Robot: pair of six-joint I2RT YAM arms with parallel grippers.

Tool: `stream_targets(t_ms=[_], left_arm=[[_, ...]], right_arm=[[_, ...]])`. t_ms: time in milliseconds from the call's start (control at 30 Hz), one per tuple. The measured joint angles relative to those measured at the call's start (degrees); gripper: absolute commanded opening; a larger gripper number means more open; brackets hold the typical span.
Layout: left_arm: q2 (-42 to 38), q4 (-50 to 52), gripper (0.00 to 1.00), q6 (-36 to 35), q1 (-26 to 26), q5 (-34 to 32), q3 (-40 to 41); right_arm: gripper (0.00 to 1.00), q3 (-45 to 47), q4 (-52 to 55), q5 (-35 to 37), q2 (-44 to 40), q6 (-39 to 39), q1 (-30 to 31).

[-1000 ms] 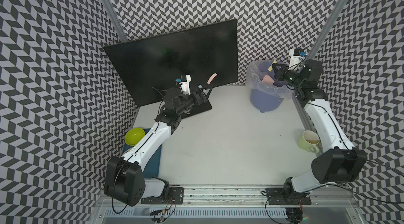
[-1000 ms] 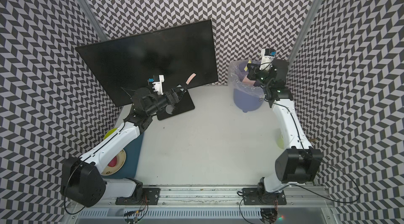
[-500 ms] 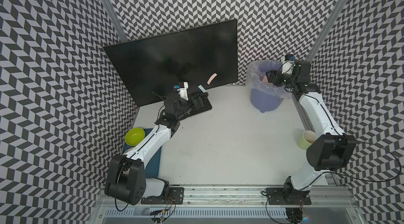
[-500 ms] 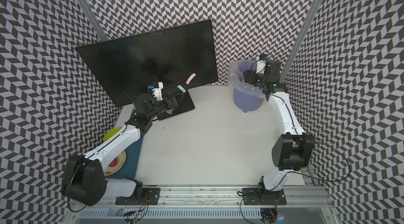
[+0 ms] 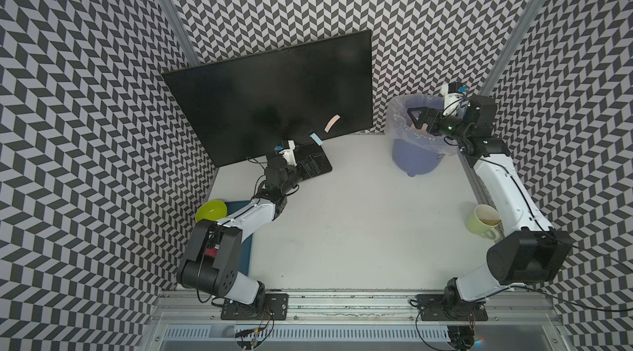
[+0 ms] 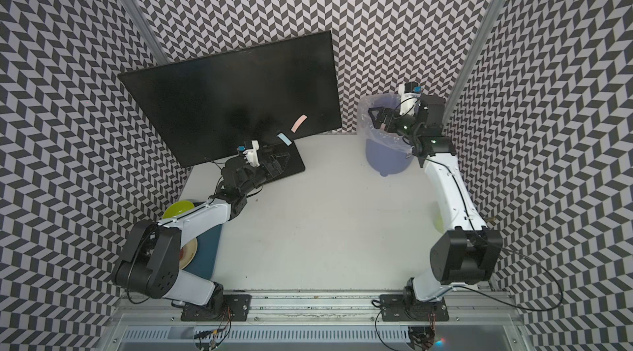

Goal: Remove the sticky note from the monitor
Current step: Place the sticky note in the trash bin, then tear off the sticky note from the monitor.

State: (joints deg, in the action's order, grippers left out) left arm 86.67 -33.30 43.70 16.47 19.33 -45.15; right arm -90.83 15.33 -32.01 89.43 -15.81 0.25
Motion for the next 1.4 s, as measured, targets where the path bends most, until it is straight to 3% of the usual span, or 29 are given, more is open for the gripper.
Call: stream_targets(t_ms=[500, 833, 1167, 1400], left_arm=[[10.6, -23.4, 0.92, 6.4, 0.0, -0.9, 2.4], [20.1, -31.2, 0.79, 10.1, 0.0, -2.7, -2.6], [23.3, -35.3, 0.67, 10.7, 1.3, -9.1, -6.6], [25.4, -35.4, 0.59, 10.2, 1.7, -10.1, -9.4]], right_arm=[[0.99, 3.5, -4.5, -5.3, -2.4, -6.8, 0.0], [0.99, 3.8, -5.6, -6.1, -3.0, -8.3, 0.0], [0.99, 3.8, -5.6, -6.6, -3.3, -8.9, 0.0], [0.99, 3.8, -6.6, -7.3, -3.3, -9.3, 0.0]])
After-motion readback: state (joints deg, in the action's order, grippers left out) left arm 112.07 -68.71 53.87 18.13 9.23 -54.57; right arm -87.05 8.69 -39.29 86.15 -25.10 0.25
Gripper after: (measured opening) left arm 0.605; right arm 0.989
